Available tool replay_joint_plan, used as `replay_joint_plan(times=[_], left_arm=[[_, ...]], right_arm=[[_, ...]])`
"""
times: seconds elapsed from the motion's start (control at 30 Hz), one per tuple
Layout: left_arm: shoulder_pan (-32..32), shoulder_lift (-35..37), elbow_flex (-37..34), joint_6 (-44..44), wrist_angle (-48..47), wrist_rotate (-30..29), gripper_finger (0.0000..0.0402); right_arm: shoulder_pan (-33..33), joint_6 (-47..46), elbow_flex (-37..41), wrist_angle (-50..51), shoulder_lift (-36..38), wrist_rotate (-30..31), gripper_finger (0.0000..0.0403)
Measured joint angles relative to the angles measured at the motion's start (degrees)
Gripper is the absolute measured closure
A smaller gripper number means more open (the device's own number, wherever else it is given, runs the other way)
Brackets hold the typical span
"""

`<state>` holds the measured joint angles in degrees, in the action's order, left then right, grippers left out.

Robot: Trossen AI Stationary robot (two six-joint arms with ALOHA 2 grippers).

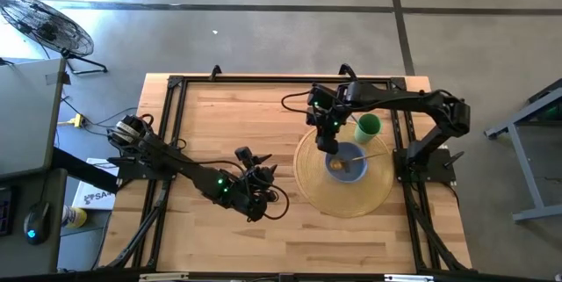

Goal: Pick & Place Utensil
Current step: Put the gold fork into the violet bowl

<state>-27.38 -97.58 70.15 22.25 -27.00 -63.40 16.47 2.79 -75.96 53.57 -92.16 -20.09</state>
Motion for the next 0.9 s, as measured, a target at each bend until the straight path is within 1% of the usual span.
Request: replay_joint_plan(times=[0.27, 0.57, 0.8, 0.9], left_arm=[[0.0, 0.0, 0.0, 0.1, -0.12, 0.0, 0.0232], [0.0, 0.0, -0.02, 0.12, -0.2, 0.0, 0.0232], [0.0, 0.0, -0.02, 0.12, -0.33, 0.0, 0.0232], [0.0, 0.0, -0.02, 0.12, -0.33, 0.0, 0.0232]], right_arm=[[-0.28, 0.03, -0.02, -1.05, -2.04, 0.29, 0.0378], [-0.39, 0.13, -0.02, -2.24, -2.12, 0.7, 0.0377], [-0.39, -1.27, -0.02, 1.14, -2.12, 0.19, 0.0378], [-0.39, -1.27, -0.02, 1.03, -2.12, 0.24, 0.0378]])
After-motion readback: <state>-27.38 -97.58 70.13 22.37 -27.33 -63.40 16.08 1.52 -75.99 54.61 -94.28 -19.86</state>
